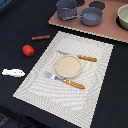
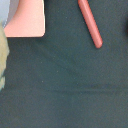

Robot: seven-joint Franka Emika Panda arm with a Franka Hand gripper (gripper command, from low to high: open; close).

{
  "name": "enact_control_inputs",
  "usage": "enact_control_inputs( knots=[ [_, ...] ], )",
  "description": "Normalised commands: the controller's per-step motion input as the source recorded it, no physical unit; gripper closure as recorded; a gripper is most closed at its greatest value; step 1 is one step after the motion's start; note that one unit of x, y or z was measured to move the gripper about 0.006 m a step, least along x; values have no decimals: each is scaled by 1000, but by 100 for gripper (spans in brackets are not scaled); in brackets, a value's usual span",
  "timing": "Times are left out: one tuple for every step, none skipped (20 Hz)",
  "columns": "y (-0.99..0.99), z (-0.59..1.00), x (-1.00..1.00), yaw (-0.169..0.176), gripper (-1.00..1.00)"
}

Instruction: Place the fish, sausage, and tomato into the frying pan.

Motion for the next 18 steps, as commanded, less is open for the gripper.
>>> enact_control_inputs(
  knots=[
    [-1000,-471,29,17,-100],
    [-1000,-471,29,17,-100],
    [-1000,-460,29,16,-100],
    [-1000,-454,34,17,-100],
    [-1000,-454,29,14,-100],
    [-1000,-454,29,14,-100],
    [-1000,-463,20,13,-100],
    [-1000,-466,20,12,-100],
    [-1000,-471,17,11,-100],
    [-1000,-483,3,6,-100],
    [-1000,-489,0,4,-100],
    [-1000,-489,0,3,-100],
    [-1000,-494,0,0,-100],
    [-1000,-497,0,0,-100],
    [-1000,-494,0,0,-100],
    [-1000,-500,0,0,-100],
    [-1000,-506,0,0,-100],
    [-1000,-509,0,0,-100]
  ],
)
